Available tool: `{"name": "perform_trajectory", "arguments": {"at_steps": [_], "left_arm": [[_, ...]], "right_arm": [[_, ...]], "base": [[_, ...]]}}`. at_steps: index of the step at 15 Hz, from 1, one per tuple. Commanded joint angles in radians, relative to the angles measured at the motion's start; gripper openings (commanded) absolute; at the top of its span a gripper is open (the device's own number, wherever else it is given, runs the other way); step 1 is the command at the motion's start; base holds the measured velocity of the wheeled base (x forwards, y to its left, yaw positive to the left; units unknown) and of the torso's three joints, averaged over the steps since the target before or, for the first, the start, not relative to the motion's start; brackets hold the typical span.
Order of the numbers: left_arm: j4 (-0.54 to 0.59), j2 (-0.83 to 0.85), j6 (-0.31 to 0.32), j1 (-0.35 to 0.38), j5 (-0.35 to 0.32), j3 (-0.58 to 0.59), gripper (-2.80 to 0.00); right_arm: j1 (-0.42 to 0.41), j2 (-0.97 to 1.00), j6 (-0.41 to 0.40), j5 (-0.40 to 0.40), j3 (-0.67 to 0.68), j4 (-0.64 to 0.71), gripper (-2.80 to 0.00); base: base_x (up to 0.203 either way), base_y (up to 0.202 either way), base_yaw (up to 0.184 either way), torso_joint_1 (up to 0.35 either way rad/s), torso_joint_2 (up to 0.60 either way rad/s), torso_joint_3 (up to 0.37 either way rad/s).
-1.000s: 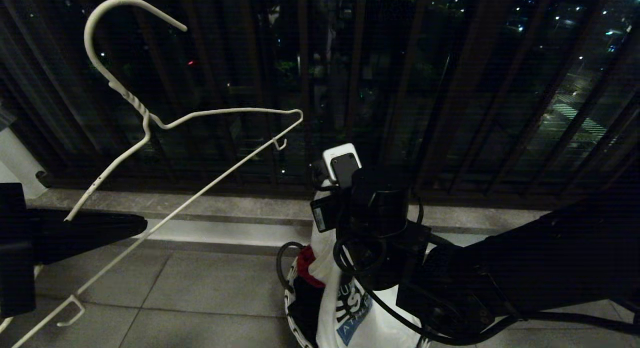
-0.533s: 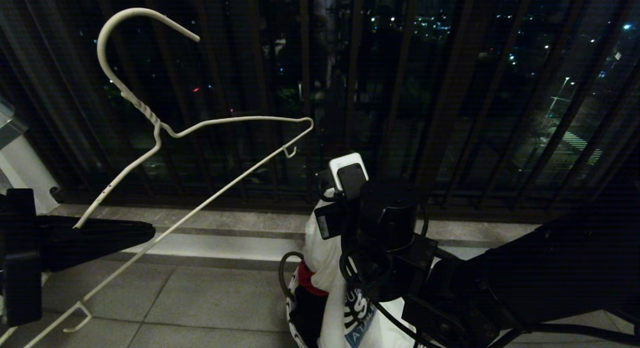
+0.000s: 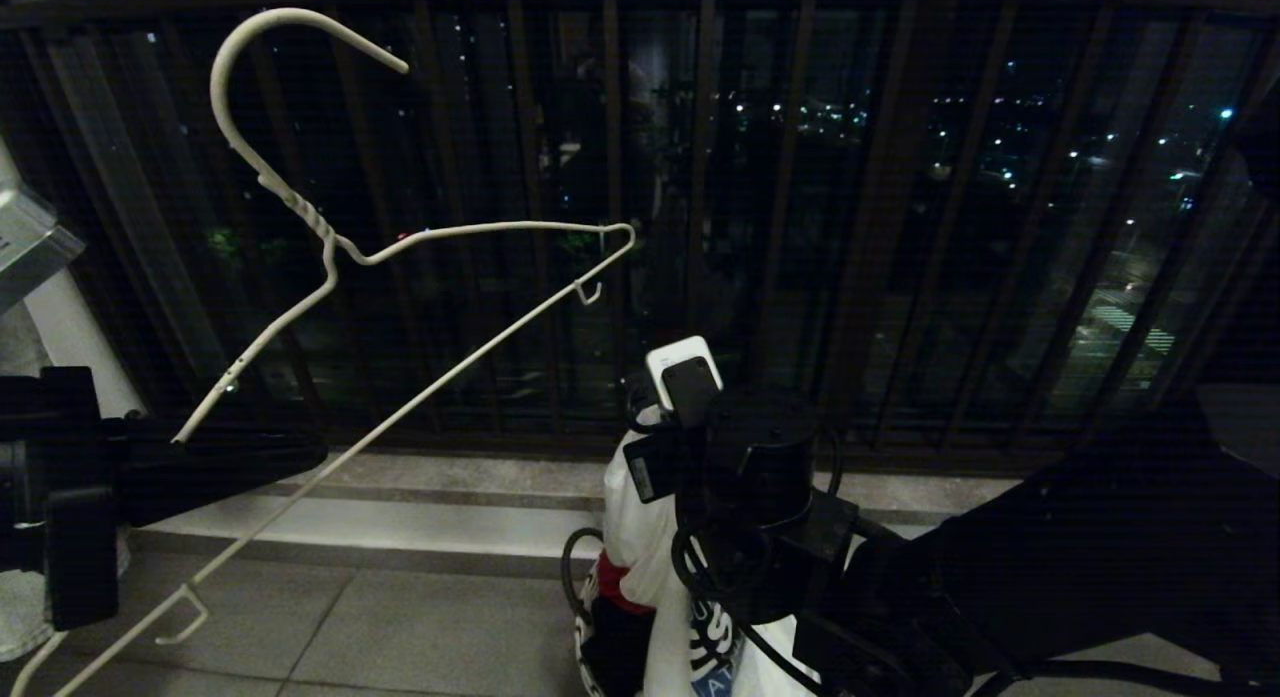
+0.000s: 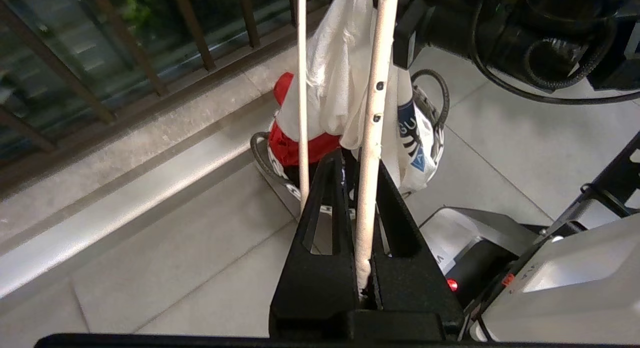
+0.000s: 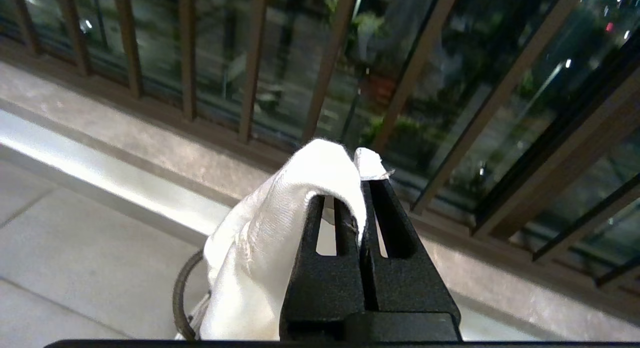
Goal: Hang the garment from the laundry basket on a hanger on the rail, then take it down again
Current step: Pick up clothes from the basket, then hang the clothes on the clothes rack
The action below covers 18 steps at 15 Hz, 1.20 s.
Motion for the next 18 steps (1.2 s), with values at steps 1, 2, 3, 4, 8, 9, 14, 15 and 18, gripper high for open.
{"name": "perform_trajectory", "arguments": {"at_steps": [1,2,3,4,8,9,14,15,18], "left_arm": [[-0.001,0.002,0.001,0.0,-0.002,0.005,-2.8],[-0.002,-0.001,0.004,0.0,-0.001,0.012,-2.8],[-0.003,-0.008,0.007,0.0,0.0,0.017,-2.8],[-0.003,-0.011,0.009,0.0,0.0,0.019,-2.8],[-0.002,0.019,0.022,0.001,0.0,0.025,-2.8],[-0.003,0.035,0.023,0.001,0.001,0.024,-2.8],[0.055,0.039,0.024,0.001,0.054,-0.009,-2.8],[0.101,0.044,0.024,0.001,0.064,-0.037,-2.8],[0.201,0.054,0.027,0.0,0.109,-0.092,-2.8]], "right_arm": [[0.0,0.011,-0.002,-0.004,-0.001,-0.007,-2.8],[0.0,0.011,-0.002,-0.004,-0.002,-0.007,-2.8],[0.0,0.005,-0.002,-0.004,-0.003,-0.007,-2.8],[-0.005,-0.002,-0.002,-0.004,-0.007,-0.007,-2.8],[-0.047,-0.021,-0.006,0.002,-0.03,0.001,-2.8],[-0.069,-0.025,-0.023,0.002,-0.054,0.012,-2.8],[-0.15,-0.087,-0.045,0.044,-0.168,0.28,-2.8],[-0.152,-0.1,-0.036,0.066,-0.186,0.365,-2.8],[-0.153,-0.143,0.041,0.147,-0.337,0.767,-2.8]], "base": [[0.0,0.0,0.0,-0.006,-0.04,0.001],[0.0,0.0,0.0,-0.005,-0.04,0.014],[0.0,0.0,0.0,0.001,-0.04,0.007],[0.0,0.0,0.0,0.011,0.05,0.115],[0.0,0.0,0.0,0.0,0.01,0.032],[0.0,0.0,0.0,0.0,0.0,0.0],[0.0,0.0,0.0,0.0,0.0,0.0],[0.0,0.0,0.0,0.0,0.0,0.0],[0.0,0.0,0.0,0.0,0.0,0.0]]}}
